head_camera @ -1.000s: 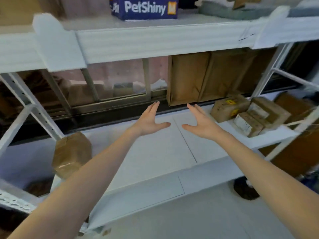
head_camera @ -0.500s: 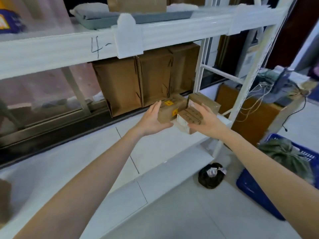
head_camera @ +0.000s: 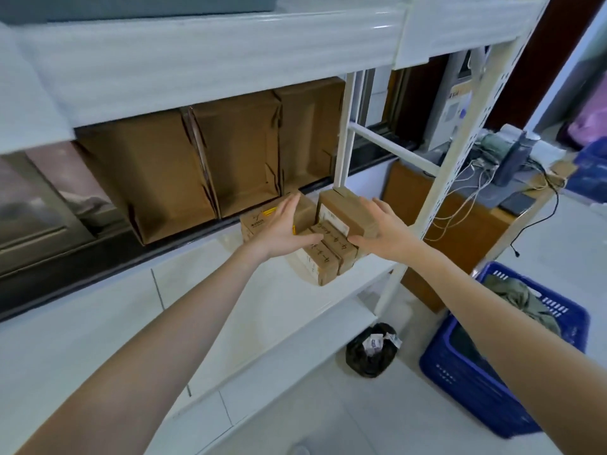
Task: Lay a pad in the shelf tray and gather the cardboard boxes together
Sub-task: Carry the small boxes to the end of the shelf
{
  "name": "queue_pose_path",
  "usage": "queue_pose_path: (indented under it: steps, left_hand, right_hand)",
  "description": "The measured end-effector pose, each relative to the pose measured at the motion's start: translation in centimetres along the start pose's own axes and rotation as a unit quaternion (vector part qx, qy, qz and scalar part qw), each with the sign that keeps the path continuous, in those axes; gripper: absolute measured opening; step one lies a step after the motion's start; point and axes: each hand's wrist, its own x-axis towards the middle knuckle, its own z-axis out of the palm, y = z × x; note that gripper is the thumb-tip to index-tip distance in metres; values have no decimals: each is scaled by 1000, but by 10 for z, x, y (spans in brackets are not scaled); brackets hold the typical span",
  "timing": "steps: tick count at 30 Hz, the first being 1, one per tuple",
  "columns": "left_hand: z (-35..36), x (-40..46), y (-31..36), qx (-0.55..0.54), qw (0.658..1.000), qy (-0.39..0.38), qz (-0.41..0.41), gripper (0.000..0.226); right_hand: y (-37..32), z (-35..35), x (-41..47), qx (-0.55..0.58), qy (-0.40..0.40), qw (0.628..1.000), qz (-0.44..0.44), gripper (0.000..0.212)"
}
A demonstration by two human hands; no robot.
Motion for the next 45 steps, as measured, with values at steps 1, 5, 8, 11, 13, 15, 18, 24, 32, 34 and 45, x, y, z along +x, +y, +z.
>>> queue_pose_path:
  steps: [1,5,8,11,13,15,18,24,32,34,45]
  left_hand:
    - [2,11,0,-4,1000,-4,-4,104]
    - [12,48,-2,-13,999,-13,-45,105]
    - [25,64,-8,-23,997,-12,-78,104]
    - [41,74,-19,-46,992,6,-118,103]
    - [55,77,-29,-68,987,17,-144,103]
    - [70,79,-37,-96,980,30,-171,101]
    - [94,80,-46,-131,963,34,-232,102]
    - [135,87,-57,-163,940,26,-298,105]
    - [163,102,-65,-224,920,59,-316,94]
    - [170,101,-66,-233,918,80,-311,86]
    - [152,63,-69,-236,908,131,-321,95]
  right_hand:
    - [6,-4,10,-4,-3,1000,4,79]
    - [25,-12,43,5,-33,999,-11,81]
    - [40,-7,69,-2,-73,997,-32,80]
    - [57,5,98,-14,-113,993,-34,83]
    - [67,17,114,-32,-139,989,-31,81]
    - [76,29,129,-27,-176,983,-47,79]
    - [90,52,147,-13,-225,973,-57,86]
    - [116,93,160,-19,-297,953,-45,91]
    - [134,124,169,-4,-268,963,-27,87]
    - [136,128,167,23,-287,957,-23,87]
    - [106,131,150,116,-315,940,-54,96]
